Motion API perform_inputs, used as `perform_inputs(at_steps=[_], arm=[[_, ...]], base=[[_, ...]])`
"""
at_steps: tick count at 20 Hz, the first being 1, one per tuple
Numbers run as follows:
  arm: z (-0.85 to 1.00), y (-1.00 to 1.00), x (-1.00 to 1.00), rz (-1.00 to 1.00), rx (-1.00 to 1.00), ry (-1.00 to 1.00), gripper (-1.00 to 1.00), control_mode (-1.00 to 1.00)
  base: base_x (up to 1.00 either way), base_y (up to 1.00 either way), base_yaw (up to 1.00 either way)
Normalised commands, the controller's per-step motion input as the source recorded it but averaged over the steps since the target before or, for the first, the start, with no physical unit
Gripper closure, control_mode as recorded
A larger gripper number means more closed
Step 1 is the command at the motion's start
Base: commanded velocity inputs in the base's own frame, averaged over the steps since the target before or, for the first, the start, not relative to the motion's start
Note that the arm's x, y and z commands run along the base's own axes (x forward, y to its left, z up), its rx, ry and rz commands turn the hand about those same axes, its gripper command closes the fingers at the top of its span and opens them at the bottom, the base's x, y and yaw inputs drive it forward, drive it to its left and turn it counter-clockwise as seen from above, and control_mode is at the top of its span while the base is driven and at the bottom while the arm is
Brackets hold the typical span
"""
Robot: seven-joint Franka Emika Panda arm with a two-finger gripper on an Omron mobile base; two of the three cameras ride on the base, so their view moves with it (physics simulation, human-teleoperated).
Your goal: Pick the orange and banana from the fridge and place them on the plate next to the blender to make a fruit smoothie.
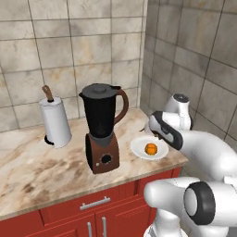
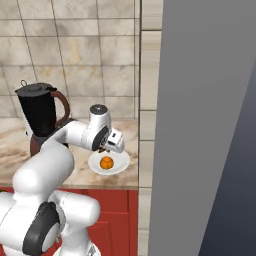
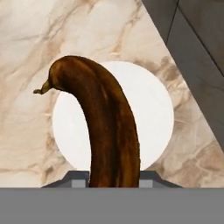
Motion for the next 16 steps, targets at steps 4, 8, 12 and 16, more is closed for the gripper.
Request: perform_inputs(at_steps=[4, 8, 12, 16], arm=[[-0.40, 0.08, 0.07, 0.00, 0.03, 0.08, 1.00, -1.00], [-0.33, 0.36, 0.05, 0.00, 0.00, 0.05, 1.00, -1.00], [-0.13, 0.41, 0.28, -0.03, 0.00, 0.00, -1.00, -1.00], [-0.07, 0.03, 0.34, -0.01, 0.00, 0.00, -1.00, -1.00]], base=[[0.00, 0.00, 0.00], [0.00, 0.00, 0.00], [0.00, 0.00, 0.00], [0.00, 0.00, 0.00]])
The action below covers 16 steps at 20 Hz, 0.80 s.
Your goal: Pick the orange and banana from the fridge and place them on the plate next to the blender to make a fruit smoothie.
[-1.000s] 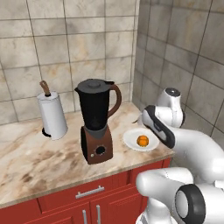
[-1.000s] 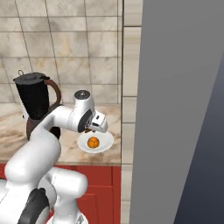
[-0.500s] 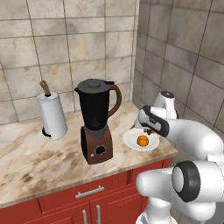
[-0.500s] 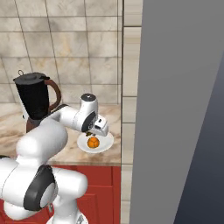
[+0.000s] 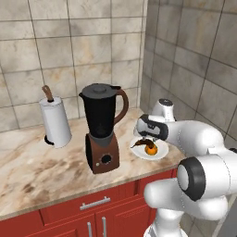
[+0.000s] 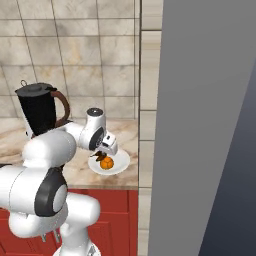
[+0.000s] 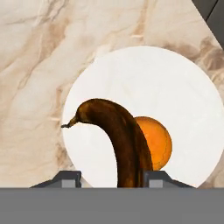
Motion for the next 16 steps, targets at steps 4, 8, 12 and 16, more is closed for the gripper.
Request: perform_inputs(at_steps=[4, 8, 12, 16], arm=[[0.02, -0.01, 0.08, 0.00, 0.00, 0.00, -1.00, -1.00], [0.43, 0.00, -0.15, -0.05, 0.02, -0.03, -1.00, -1.00], [0.75, -0.03, -0.89, -0.09, 0.02, -0.22, -1.00, -1.00], [0.62, -0.18, -1.00, -0.11, 0.00, -0.34, -1.00, -1.00]], base=[[0.00, 0.00, 0.00], [0.00, 0.00, 0.00], [0.00, 0.00, 0.00], [0.00, 0.00, 0.00]])
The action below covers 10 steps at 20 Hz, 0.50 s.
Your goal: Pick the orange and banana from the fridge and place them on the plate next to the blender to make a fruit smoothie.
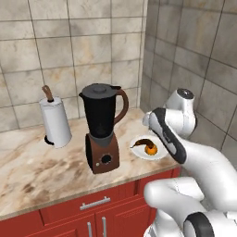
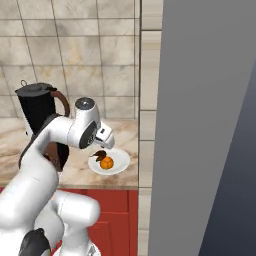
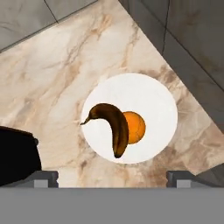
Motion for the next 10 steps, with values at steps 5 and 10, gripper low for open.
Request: perform_inputs(at_steps=[5, 10], arm=[[0.20, -0.03, -1.00, -0.09, 0.00, -0.43, -1.00, -1.00], [0.16, 0.04, -1.00, -0.10, 0.00, -0.46, -1.00, -1.00]], base=[[0.00, 0.00, 0.00], [0.00, 0.00, 0.00]])
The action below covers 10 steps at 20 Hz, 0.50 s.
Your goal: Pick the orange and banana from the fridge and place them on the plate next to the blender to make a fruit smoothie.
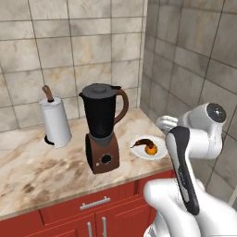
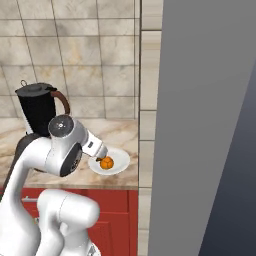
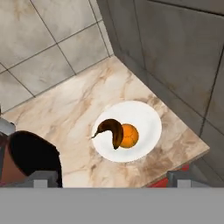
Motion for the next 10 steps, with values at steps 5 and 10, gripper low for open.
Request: perform_inputs(at_steps=[5, 10], arm=[[0.65, 0.20, -1.00, -0.09, 0.00, -0.40, -1.00, -1.00], [0.91, 0.21, -1.00, -0.03, 0.00, -0.17, -1.00, -1.00]], base=[[0.00, 0.00, 0.00], [0.00, 0.00, 0.00]])
